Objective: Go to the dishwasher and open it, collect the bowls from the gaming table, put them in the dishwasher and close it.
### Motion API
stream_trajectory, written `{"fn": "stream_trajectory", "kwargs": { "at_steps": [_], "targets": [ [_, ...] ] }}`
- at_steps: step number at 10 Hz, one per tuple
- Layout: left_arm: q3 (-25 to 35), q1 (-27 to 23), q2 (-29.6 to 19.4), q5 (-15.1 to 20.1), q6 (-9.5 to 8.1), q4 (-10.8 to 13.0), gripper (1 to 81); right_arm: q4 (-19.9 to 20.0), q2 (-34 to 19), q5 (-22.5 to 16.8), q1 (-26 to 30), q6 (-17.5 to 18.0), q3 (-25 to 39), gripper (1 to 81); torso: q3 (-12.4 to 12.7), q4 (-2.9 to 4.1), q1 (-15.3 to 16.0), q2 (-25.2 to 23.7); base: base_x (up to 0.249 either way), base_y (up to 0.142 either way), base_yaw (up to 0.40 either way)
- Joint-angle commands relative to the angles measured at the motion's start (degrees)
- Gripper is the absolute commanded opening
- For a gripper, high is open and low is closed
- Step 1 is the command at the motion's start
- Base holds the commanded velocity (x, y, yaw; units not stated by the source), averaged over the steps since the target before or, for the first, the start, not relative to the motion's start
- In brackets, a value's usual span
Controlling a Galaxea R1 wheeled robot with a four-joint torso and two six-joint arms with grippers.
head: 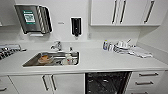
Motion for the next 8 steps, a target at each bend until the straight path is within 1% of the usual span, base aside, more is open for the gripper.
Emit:
{"fn": "stream_trajectory", "kwargs": {
  "at_steps": [1, 2, 3, 4, 7, 8],
  "targets": [
    [1.5, -3.3, -2.0, 1.1, 0.23, 1.0, 81.1, -1.7, 0.1, -2.4, 2.3, -0.2, -0.8, 81.1, 0.0, 0.0, 0.0, 0.0, -0.074, 0.0, 0.0],
    [0.0, -2.4, -0.7, 1.1, 0.15, 0.9, 81.1, -2.4, 0.9, -1.7, 1.7, -0.2, -2.0, 81.1, 0.0, 0.0, 0.0, 0.0, -0.069, 0.0, 0.0],
    [-2.8, -0.8, 1.5, 1.1, 0.06, 0.2, 81.1, -3.6, 2.1, -0.8, 0.8, -0.2, -4.0, 81.1, 0.0, 0.0, 0.0, 0.0, 0.0, 0.0, 0.0],
    [-7.4, 1.8, 4.7, 1.1, -0.21, 0.1, 81.1, -5.1, 3.7, 0.6, -0.5, -0.2, -6.9, 81.1, 0.0, 0.0, 0.0, 0.0, 0.0, 0.0, 0.0],
    [-25.5, 9.2, 16.8, 1.1, -0.47, 0.0, 81.1, -9.2, 11.2, 5.2, -4.2, -0.5, -19.3, 81.1, 0.0, 0.0, 0.0, 0.0, 0.0, 0.0, 0.0],
    [-29.5, 10.9, 19.5, 1.0, -0.47, 0.0, 81.1, -10.3, 13.5, 6.7, -5.4, -0.5, -23.0, 81.1, 0.0, 0.0, 0.0, 0.0, 0.0, 0.0, 0.0]
  ]
}}
